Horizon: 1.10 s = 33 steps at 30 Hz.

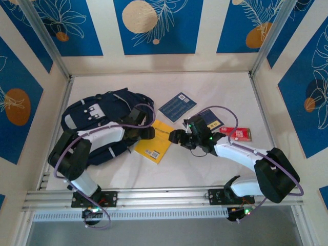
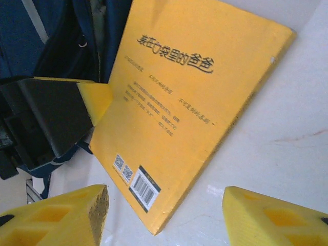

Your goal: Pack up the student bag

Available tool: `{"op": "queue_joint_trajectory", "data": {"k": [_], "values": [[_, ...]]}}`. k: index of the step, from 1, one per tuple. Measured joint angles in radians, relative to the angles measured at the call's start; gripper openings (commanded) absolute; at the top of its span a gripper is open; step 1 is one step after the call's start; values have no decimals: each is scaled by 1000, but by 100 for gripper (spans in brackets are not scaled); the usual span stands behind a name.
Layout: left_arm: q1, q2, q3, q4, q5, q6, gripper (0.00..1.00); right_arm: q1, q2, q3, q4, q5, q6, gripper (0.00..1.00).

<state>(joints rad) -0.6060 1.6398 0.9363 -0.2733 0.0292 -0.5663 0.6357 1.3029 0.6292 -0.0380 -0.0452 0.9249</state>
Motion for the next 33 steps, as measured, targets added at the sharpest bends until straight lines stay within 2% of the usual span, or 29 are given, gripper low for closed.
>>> {"op": "queue_joint_trajectory", "data": {"k": [9, 20, 27, 33], "values": [[-34, 72, 24, -1, -46, 19, 65, -5, 59, -3, -30, 10, 30, 64], [-56, 35, -85, 215, 134, -76, 64, -106, 147, -37, 26, -90, 81, 67], [-71, 5, -151, 288, 256, -126, 65, -128, 190, -40, 56, -150, 79, 67], [-77, 14, -152, 283, 266, -129, 64, -150, 207, -27, 53, -209, 84, 68]]}}
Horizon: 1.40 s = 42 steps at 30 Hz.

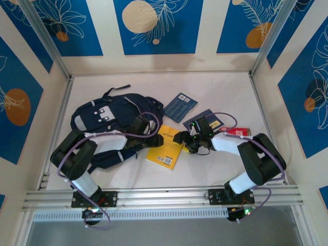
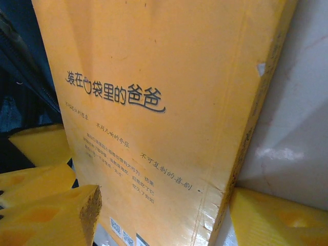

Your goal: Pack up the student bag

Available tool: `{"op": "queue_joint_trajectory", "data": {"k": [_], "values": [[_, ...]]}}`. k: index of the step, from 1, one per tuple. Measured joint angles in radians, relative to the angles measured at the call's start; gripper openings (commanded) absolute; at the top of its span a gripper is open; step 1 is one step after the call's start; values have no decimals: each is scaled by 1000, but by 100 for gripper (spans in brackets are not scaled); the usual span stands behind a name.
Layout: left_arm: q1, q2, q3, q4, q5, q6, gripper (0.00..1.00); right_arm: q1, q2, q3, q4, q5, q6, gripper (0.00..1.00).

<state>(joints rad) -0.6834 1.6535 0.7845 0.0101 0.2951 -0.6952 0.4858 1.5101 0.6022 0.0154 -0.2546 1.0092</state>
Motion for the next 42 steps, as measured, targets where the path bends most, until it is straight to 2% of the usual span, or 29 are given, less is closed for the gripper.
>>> {"op": "queue_joint_trajectory", "data": {"k": [16, 26, 32, 42], "values": [[0, 18, 26, -36, 0, 16, 62, -18, -69, -50, 67, -57, 92, 67], [0, 21, 26, -35, 1, 16, 61, -22, -74, -124, 205, -63, 169, 67], [0, 24, 28, -34, 1, 16, 61, -22, -80, -129, 224, -58, 190, 67], [0, 39, 28, -13, 2, 16, 61, -16, -182, -134, 285, -72, 196, 67]]}}
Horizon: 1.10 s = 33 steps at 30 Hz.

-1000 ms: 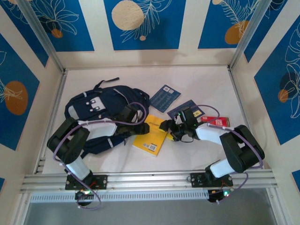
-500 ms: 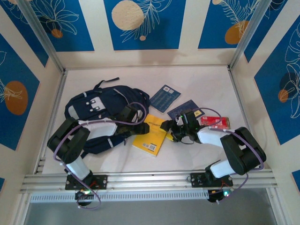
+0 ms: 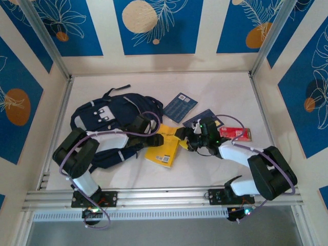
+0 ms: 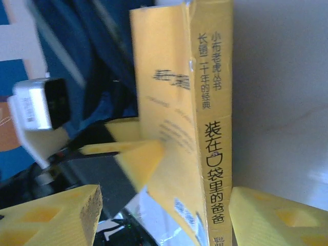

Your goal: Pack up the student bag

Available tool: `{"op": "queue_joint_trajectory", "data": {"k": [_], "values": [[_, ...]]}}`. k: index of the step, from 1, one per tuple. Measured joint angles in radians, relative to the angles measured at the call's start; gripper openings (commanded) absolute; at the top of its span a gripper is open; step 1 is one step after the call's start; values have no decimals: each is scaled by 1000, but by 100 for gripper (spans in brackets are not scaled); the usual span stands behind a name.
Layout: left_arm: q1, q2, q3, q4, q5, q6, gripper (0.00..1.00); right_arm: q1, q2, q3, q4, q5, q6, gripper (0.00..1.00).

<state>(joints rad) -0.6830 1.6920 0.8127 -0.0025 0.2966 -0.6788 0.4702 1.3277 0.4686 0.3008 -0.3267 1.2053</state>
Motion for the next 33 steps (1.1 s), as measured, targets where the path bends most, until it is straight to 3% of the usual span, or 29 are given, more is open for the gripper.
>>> {"op": "queue_joint_trajectory", "data": {"k": [10, 21, 24, 29, 33], "values": [[0, 6, 0, 22, 23, -3, 60, 37, 28, 0, 176, -47, 18, 68], [1, 10, 0, 31, 34, -4, 61, 57, 113, 0, 156, -35, 0, 65], [1, 6, -2, 32, 35, -5, 63, 58, 119, 0, 130, -23, -29, 54], [-2, -14, -15, 45, 37, -17, 69, 58, 153, 10, 71, -3, -77, 15], [-10, -48, -32, 23, 41, -27, 70, 57, 163, 23, 20, 0, -109, 7]]}}
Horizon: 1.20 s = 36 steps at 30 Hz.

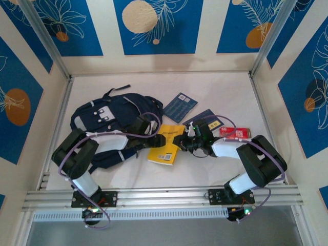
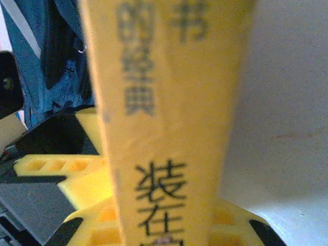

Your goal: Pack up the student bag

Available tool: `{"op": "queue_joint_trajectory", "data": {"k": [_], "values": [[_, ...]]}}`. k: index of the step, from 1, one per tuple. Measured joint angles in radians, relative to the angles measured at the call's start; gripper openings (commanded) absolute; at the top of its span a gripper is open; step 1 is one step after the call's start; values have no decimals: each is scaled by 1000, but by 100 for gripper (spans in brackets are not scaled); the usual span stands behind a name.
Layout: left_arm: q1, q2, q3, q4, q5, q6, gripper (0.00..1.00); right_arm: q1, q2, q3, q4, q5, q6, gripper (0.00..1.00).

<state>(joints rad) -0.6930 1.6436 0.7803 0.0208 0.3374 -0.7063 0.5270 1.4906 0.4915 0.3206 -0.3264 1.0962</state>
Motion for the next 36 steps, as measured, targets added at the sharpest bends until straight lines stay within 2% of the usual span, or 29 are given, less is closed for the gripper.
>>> {"op": "queue_joint_trajectory", "data": {"k": [6, 13, 19, 25, 30, 36], "values": [[-12, -136, -9, -121, -10, 5, 71, 2, -59, 0, -65, 21, -52, 1], [-19, -341, 32, -274, -104, 83, 74, -22, -281, 0, -179, 87, -152, 0], [-19, -436, 71, -362, -144, 156, 79, -54, -445, 6, -208, 23, -252, 0], [-21, -556, 71, -360, -63, 219, 83, -54, -522, 60, -213, -164, -368, 0], [-21, -685, 72, -318, 24, 247, 81, -48, -658, 112, -243, -277, -474, 0], [-21, -713, 71, -207, 163, 265, 78, -29, -749, 183, -249, -383, -584, 0]]}}
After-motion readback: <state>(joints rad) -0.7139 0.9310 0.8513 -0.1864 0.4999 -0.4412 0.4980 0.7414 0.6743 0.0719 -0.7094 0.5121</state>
